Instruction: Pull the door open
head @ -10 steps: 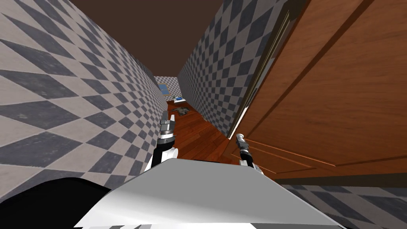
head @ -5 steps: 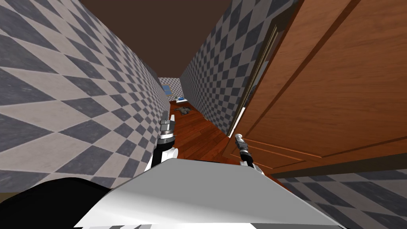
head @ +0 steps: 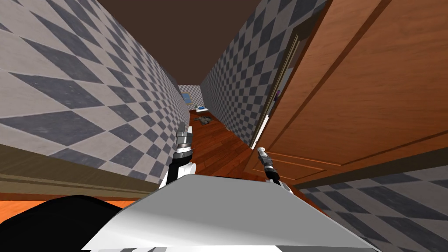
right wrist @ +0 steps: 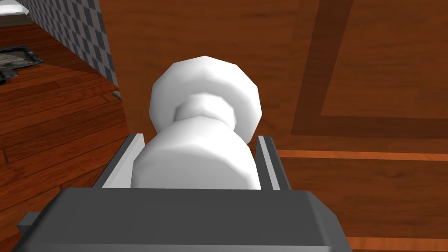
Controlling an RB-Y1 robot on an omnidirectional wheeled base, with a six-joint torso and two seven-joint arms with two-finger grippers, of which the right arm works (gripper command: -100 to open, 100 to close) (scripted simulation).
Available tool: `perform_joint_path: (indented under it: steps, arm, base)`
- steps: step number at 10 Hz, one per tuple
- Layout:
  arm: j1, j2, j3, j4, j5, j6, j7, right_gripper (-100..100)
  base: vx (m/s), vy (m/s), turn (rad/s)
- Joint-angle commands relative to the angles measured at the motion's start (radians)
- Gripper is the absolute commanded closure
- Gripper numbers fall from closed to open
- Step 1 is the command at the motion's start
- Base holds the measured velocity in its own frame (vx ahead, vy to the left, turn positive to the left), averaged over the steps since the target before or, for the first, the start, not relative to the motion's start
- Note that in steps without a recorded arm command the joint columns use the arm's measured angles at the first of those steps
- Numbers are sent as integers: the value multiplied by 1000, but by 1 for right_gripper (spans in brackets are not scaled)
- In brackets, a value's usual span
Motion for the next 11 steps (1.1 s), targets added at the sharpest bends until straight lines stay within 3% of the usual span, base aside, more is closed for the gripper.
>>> perform_joint_path:
  steps: [1,4,5,11]
  arm:
    - [2,-11,10,8,22,-24,-25,100]
    - [13,-22,26,2,54,-44,-60,100]
    - [13,-18,24,0,48,-36,-52,100]
    - [72,-54,49,-18,128,-128,-141,100]
  base:
    - [-179,-32,45]
    - [-190,-40,42]
    - [-74,-7,8]
    - [-175,-53,71]
